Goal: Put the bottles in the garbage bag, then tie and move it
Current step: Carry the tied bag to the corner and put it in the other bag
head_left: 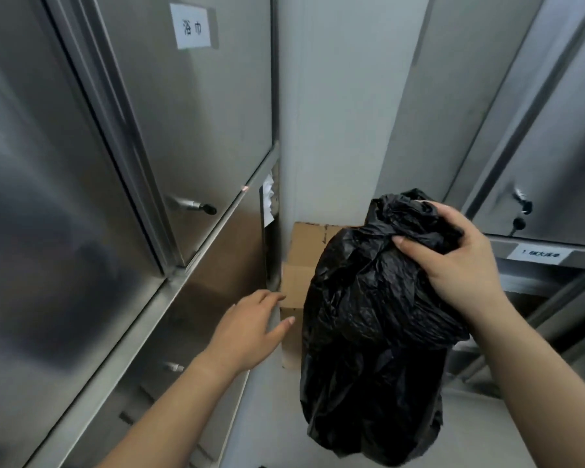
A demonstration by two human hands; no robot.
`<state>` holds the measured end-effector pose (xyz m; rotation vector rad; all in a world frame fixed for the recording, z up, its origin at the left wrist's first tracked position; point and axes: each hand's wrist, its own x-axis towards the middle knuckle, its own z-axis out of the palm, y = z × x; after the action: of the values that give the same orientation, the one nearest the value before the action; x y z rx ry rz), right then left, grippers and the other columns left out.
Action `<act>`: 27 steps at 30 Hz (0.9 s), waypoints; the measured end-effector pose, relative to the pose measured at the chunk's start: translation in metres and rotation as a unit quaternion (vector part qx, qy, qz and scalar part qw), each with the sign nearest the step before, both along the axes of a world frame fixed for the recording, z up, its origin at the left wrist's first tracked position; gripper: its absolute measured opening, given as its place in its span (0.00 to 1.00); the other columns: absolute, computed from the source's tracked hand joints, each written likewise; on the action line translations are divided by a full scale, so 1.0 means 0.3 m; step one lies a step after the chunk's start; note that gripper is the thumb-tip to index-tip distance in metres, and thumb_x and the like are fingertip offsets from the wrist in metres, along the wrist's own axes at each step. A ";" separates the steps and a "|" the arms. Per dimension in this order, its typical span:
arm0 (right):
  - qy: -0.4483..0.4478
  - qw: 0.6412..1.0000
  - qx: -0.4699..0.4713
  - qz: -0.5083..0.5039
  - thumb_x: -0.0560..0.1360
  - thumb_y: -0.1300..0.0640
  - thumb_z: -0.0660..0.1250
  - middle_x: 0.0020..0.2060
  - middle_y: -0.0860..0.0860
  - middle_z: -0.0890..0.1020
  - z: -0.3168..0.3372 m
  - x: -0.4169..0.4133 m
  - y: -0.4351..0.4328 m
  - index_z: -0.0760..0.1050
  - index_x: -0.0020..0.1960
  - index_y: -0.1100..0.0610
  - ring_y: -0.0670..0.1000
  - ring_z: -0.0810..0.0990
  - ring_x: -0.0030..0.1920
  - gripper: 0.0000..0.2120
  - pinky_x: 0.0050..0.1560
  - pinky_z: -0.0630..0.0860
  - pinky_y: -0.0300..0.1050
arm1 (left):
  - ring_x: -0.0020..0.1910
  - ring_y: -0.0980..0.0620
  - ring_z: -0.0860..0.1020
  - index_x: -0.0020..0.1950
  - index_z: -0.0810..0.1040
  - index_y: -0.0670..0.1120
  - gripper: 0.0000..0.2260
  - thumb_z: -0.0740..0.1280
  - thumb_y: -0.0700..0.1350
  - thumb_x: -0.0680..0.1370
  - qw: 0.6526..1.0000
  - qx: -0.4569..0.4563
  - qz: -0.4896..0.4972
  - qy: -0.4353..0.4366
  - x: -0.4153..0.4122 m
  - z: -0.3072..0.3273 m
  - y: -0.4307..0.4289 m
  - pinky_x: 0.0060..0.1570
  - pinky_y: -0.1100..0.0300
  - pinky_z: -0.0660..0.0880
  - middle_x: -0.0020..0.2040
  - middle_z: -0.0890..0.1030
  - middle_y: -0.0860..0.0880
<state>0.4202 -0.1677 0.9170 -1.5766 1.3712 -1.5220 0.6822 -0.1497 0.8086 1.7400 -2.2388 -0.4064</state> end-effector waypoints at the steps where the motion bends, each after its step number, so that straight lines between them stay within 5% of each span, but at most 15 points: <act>1: 0.001 1.000 -0.004 -0.012 0.66 0.66 0.75 0.46 0.41 0.80 0.014 -0.007 -0.035 0.76 0.54 0.53 0.31 0.78 0.43 0.19 0.48 0.70 0.23 | 0.64 0.54 0.71 0.70 0.66 0.52 0.24 0.56 0.61 0.77 1.000 0.002 -0.010 0.015 -0.008 0.002 -0.066 0.60 0.57 0.71 0.67 0.71 0.53; 10: 0.010 0.993 -0.039 -0.115 0.66 0.65 0.75 0.47 0.44 0.82 0.132 -0.040 -0.318 0.77 0.55 0.54 0.34 0.79 0.45 0.19 0.49 0.71 0.26 | 0.62 0.60 0.69 0.68 0.68 0.56 0.20 0.60 0.58 0.77 0.973 0.080 -0.073 0.202 -0.102 0.025 -0.552 0.57 0.65 0.65 0.65 0.72 0.56; 17: 0.006 0.985 -0.050 -0.164 0.66 0.64 0.75 0.48 0.45 0.82 0.142 -0.064 -0.406 0.77 0.55 0.55 0.38 0.80 0.47 0.19 0.52 0.72 0.28 | 0.54 0.57 0.74 0.45 0.75 0.53 0.03 0.64 0.50 0.77 0.961 0.114 -0.121 0.221 -0.181 0.033 -0.691 0.49 0.60 0.70 0.50 0.79 0.55; 22: 0.008 0.985 -0.061 -0.161 0.66 0.65 0.74 0.46 0.42 0.81 0.146 -0.047 -0.468 0.77 0.54 0.55 0.34 0.79 0.45 0.19 0.49 0.71 0.26 | 0.39 0.63 0.77 0.39 0.72 0.51 0.08 0.63 0.46 0.78 0.949 0.088 -0.086 0.290 -0.157 0.026 -0.744 0.36 0.71 0.70 0.36 0.79 0.53; 27: 0.008 0.982 -0.069 -0.176 0.66 0.64 0.75 0.46 0.42 0.82 0.142 -0.079 -0.512 0.77 0.54 0.53 0.34 0.79 0.46 0.18 0.49 0.71 0.25 | 0.35 0.58 0.78 0.37 0.73 0.52 0.09 0.64 0.45 0.78 0.934 0.087 -0.051 0.342 -0.116 0.010 -0.800 0.37 0.62 0.70 0.34 0.81 0.52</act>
<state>0.3964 -0.3213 0.9596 -1.4839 1.6518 -1.8505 0.6474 -0.3896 0.8116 1.2699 -1.8123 -1.0747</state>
